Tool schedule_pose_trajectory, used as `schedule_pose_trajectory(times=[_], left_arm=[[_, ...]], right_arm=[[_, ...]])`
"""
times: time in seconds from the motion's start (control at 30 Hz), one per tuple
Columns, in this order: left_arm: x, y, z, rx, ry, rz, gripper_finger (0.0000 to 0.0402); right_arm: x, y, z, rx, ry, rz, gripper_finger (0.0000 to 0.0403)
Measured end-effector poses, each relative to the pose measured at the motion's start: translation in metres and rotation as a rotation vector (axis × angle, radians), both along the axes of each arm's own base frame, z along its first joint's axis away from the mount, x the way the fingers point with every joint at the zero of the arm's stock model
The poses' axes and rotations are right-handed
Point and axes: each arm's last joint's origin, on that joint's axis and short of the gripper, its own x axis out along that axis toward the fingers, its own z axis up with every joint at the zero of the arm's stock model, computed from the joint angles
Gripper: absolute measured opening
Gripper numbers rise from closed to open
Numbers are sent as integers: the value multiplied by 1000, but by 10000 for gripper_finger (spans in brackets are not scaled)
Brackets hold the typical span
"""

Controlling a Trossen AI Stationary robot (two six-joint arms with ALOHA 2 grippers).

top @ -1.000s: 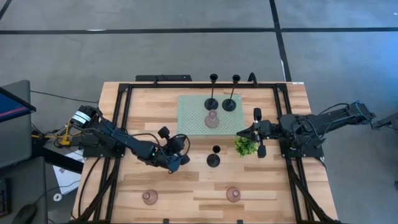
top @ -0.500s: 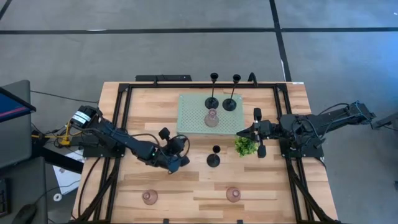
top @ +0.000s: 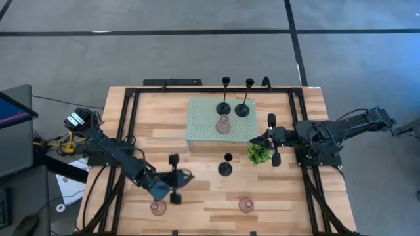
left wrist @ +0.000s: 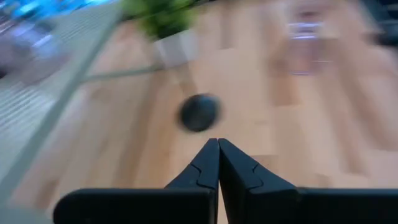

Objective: Pick & Place candle stick holders
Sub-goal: Align the black candle holder on the shelf with the black candle holders

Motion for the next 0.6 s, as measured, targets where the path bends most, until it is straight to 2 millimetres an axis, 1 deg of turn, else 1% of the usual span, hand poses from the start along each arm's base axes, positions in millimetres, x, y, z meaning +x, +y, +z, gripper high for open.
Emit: schedule_pose_trajectory(times=[0.13,0.23,0.3,0.37,0.47,0.6], left_arm=[[-3,-12,8,91,-50,-157,4],[0,-15,14,127,-96,-266,5],[5,-15,18,134,-158,-324,5],[10,-9,15,138,-233,-367,4],[16,7,3,85,-318,-416,3],[18,31,-12,-16,-394,-393,3]], right_arm=[[0,0,0,0,0,0,0],[0,0,0,0,0,0,0],[0,0,0,0,0,0,0],[0,0,0,0,0,0,0],[0,0,0,0,0,0,0],[0,0,0,-8,0,2,0]])
